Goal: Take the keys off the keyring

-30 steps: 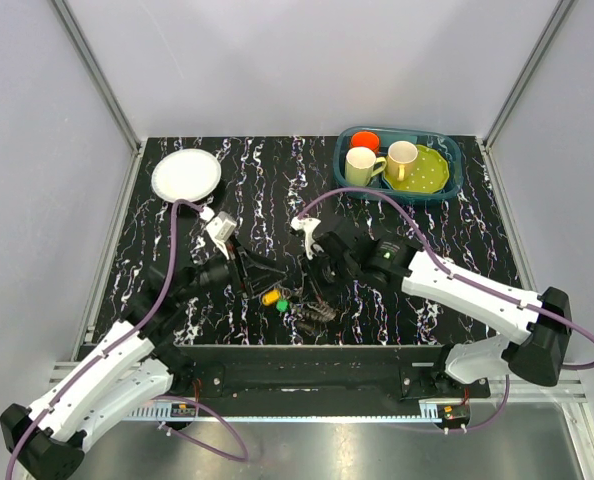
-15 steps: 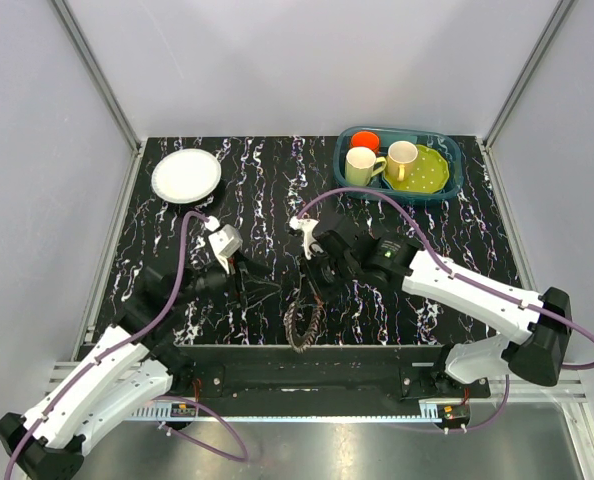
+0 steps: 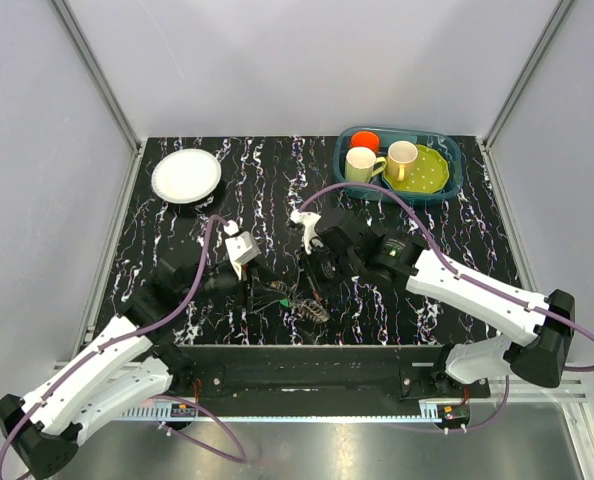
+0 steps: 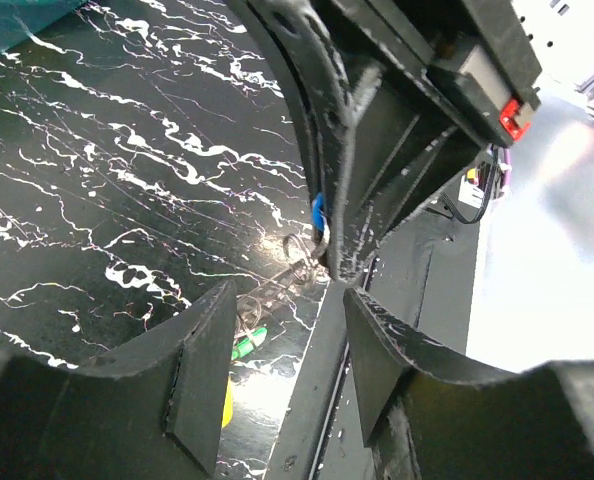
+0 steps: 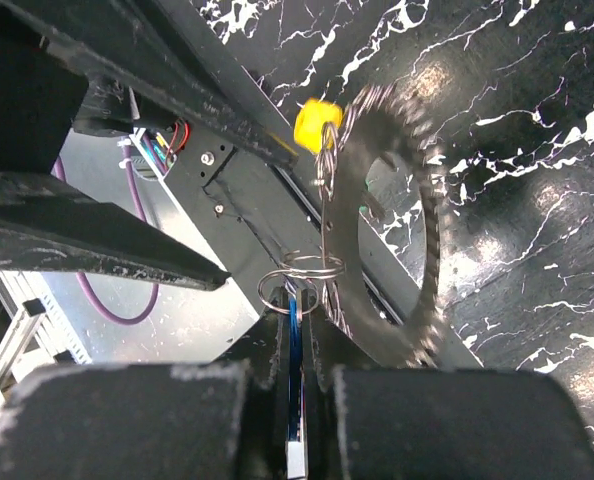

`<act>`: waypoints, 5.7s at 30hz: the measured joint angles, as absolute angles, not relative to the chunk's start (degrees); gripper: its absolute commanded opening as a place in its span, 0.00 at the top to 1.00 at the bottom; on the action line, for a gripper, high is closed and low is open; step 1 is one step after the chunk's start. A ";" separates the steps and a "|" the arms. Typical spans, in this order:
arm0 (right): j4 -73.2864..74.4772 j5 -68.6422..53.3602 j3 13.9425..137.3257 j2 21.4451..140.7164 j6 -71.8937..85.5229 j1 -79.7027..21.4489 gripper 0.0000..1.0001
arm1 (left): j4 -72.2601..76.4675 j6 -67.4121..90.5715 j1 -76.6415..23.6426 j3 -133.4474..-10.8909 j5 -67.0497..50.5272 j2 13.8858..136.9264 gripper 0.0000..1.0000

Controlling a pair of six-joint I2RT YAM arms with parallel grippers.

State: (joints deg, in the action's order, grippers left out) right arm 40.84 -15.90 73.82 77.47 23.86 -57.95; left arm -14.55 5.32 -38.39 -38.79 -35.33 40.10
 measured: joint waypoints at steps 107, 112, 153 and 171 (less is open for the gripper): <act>26.26 -35.20 70.32 72.82 47.53 -51.18 0.97 | -1.50 2.52 -47.46 -32.23 -24.01 25.82 1.00; 26.22 -36.07 70.02 72.82 46.30 -50.76 0.87 | -1.34 2.83 -47.46 -32.23 -24.12 27.03 1.00; 23.05 -23.97 60.47 60.29 29.43 -51.55 0.62 | -7.16 4.49 -47.46 -35.66 -27.40 35.59 1.00; -6.31 -31.11 40.47 47.44 9.65 -51.66 0.54 | -6.66 4.80 -47.46 -37.26 -36.42 34.54 1.00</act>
State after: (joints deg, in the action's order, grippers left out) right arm -6.31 -31.11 40.47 47.44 9.65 -51.66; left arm -6.66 4.80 -47.46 -37.26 -36.42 34.54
